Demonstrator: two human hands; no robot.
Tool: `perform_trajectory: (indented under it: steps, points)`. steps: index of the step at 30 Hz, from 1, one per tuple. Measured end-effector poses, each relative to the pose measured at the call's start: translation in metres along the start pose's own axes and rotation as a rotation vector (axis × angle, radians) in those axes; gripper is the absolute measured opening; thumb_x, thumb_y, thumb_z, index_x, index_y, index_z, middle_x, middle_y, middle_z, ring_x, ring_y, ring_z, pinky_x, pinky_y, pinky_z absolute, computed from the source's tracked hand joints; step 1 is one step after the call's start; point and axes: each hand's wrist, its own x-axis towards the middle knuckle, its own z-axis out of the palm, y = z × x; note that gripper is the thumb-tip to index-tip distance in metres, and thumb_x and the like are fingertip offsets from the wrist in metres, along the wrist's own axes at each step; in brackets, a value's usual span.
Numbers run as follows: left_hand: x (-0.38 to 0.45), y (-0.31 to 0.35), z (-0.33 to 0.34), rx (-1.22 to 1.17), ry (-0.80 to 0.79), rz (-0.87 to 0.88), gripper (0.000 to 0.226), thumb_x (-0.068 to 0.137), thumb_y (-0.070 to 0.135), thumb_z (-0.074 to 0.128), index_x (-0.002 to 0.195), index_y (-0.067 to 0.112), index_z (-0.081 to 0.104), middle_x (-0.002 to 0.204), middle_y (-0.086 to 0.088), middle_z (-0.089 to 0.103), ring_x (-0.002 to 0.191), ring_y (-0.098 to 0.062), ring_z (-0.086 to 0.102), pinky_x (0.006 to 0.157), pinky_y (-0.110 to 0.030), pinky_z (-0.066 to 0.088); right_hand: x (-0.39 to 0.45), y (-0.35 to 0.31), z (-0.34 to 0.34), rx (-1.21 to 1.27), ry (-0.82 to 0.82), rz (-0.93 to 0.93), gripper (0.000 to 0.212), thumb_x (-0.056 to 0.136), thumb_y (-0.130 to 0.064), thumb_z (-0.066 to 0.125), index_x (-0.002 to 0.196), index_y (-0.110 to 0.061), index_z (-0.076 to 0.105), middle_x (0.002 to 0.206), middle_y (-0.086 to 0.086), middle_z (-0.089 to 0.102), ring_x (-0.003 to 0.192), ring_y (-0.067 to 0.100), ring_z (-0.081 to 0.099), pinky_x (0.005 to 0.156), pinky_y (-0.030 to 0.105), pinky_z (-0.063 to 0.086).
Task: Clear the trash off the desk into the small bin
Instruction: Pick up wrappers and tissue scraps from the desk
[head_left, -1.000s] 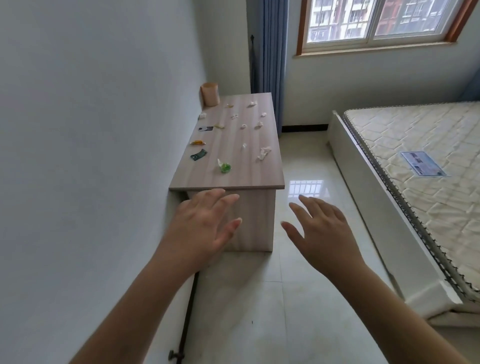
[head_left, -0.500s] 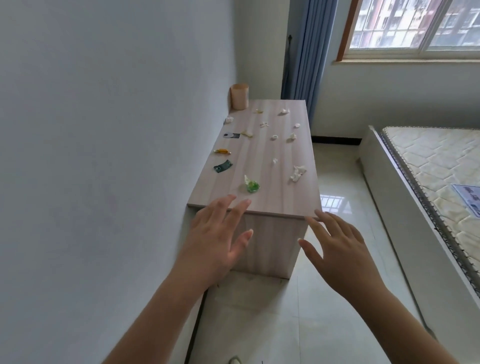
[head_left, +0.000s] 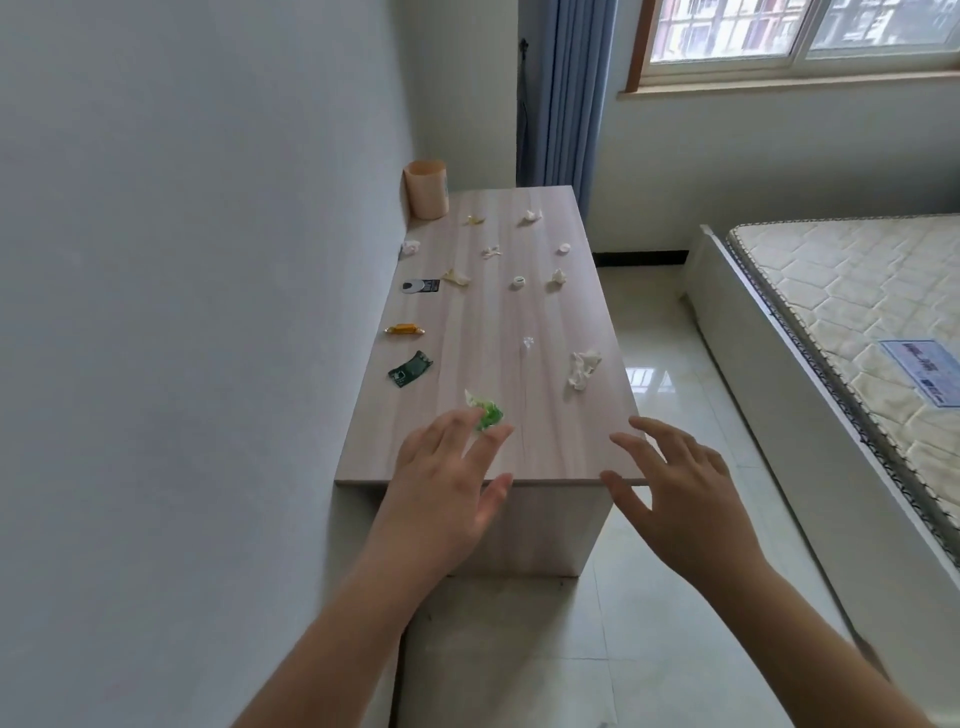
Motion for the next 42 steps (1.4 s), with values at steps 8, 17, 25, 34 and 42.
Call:
perform_trajectory:
  steps: [8, 17, 25, 34, 42]
  points:
    - [0.107, -0.025, 0.093, 0.034, -0.103, -0.036, 0.043, 0.088, 0.043, 0.046, 0.128, 0.029, 0.042, 0.137, -0.002, 0.042, 0.132, -0.023, 0.033, 0.110, -0.043, 0.029, 0.091, 0.081, 0.062, 0.062, 0.031, 0.055, 0.037, 0.089, -0.041, 0.047, 0.116, -0.018, 0.058, 0.123, 0.006, 0.061, 0.110, 0.027, 0.059, 0.090, 0.042, 0.049]
    - [0.204, -0.064, 0.204, 0.019, -0.302, -0.326, 0.046, 0.090, 0.043, 0.044, 0.135, 0.031, 0.037, 0.149, -0.001, 0.030, 0.138, -0.022, 0.022, 0.112, -0.042, 0.020, 0.231, 0.149, 0.139, 0.115, -0.262, -0.037, 0.049, 0.091, -0.043, 0.047, 0.135, -0.024, 0.037, 0.140, 0.002, 0.045, 0.126, 0.025, 0.044, 0.101, 0.041, 0.040]
    - [0.225, -0.114, 0.279, 0.120, -0.493, -0.657, 0.068, 0.080, 0.052, 0.058, 0.139, 0.031, 0.030, 0.147, -0.009, 0.028, 0.131, -0.031, 0.027, 0.098, -0.048, 0.038, 0.328, 0.179, 0.229, 0.086, -0.456, -0.058, 0.071, 0.090, -0.048, 0.045, 0.147, -0.028, 0.008, 0.156, 0.005, 0.012, 0.144, 0.028, 0.007, 0.113, 0.044, 0.022]
    - [0.205, -0.127, 0.321, 0.028, -0.588, -0.772, 0.059, 0.085, 0.044, 0.060, 0.134, 0.023, 0.036, 0.153, -0.017, 0.008, 0.138, -0.039, 0.019, 0.106, -0.048, 0.035, 0.345, 0.195, 0.298, 0.097, -0.663, 0.092, 0.064, 0.088, -0.036, 0.042, 0.144, -0.025, 0.014, 0.157, 0.012, 0.000, 0.144, 0.032, -0.006, 0.116, 0.044, 0.014]
    - [0.199, -0.125, 0.311, -0.066, -0.573, -0.801, 0.028, 0.089, 0.019, 0.056, 0.112, 0.006, 0.046, 0.129, -0.017, 0.042, 0.113, -0.028, 0.044, 0.088, -0.036, 0.044, 0.336, 0.197, 0.301, 0.135, -0.585, 0.015, 0.020, 0.092, -0.007, 0.040, 0.107, -0.005, 0.053, 0.112, 0.016, 0.055, 0.093, 0.033, 0.049, 0.078, 0.040, 0.041]
